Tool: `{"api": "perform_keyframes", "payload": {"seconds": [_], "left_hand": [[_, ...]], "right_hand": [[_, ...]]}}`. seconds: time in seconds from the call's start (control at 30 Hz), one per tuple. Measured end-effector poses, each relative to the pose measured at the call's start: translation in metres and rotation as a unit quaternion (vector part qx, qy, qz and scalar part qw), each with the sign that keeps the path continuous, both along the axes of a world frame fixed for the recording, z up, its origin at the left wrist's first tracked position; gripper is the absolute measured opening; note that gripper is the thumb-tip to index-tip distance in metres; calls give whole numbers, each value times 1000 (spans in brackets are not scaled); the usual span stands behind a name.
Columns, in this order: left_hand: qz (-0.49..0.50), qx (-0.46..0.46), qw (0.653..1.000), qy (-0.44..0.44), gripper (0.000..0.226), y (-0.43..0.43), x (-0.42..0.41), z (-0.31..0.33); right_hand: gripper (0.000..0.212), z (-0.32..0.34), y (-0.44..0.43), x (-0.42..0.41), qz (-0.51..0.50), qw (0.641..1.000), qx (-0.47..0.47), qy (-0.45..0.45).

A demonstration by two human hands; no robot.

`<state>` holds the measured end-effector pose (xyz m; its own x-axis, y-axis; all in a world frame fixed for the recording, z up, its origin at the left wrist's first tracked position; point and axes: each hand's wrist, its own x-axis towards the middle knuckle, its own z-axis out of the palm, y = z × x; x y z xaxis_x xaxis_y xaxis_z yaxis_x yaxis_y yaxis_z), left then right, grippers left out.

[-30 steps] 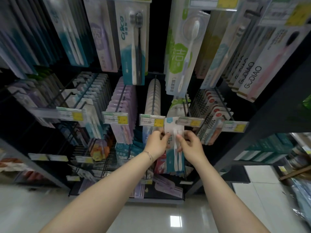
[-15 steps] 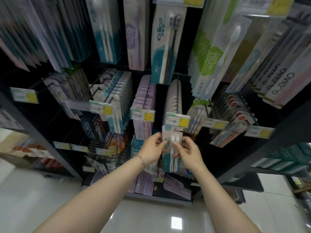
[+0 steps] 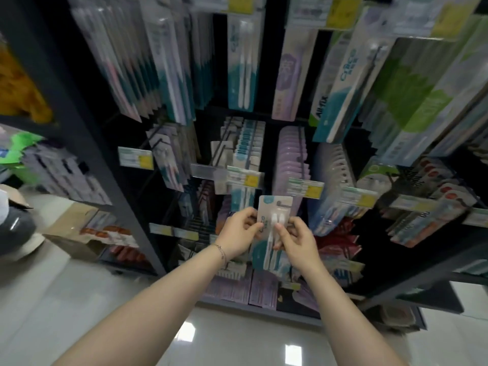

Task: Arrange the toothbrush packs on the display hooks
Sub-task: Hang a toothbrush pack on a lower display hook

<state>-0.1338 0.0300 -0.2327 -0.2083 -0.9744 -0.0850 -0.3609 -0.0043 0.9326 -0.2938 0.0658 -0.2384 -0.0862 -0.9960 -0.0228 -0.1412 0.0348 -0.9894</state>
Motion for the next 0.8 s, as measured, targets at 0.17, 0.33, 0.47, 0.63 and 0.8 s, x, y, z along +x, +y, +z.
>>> {"api": "perform_keyframes", "payload": {"seconds": [0.17, 0.33, 0.47, 0.63, 0.8], "left_hand": [[20, -10, 1000, 14, 7, -5, 50, 9], [15, 1, 999, 37, 9, -9, 86, 10], [30, 18, 998, 55, 11, -13, 100, 7], [42, 22, 998, 45, 13, -23, 109, -1], [48, 69, 995, 46, 25, -32, 111, -14]], "right_hand": [[3, 7, -10, 51, 5, 1000, -14, -7], [7, 12, -14, 83, 22, 1000, -16, -10], [9, 12, -20, 97, 40, 999, -10, -3], [13, 4, -34, 102, 74, 997, 2, 19], [14, -10, -54, 102, 105, 991, 22, 82]]}}
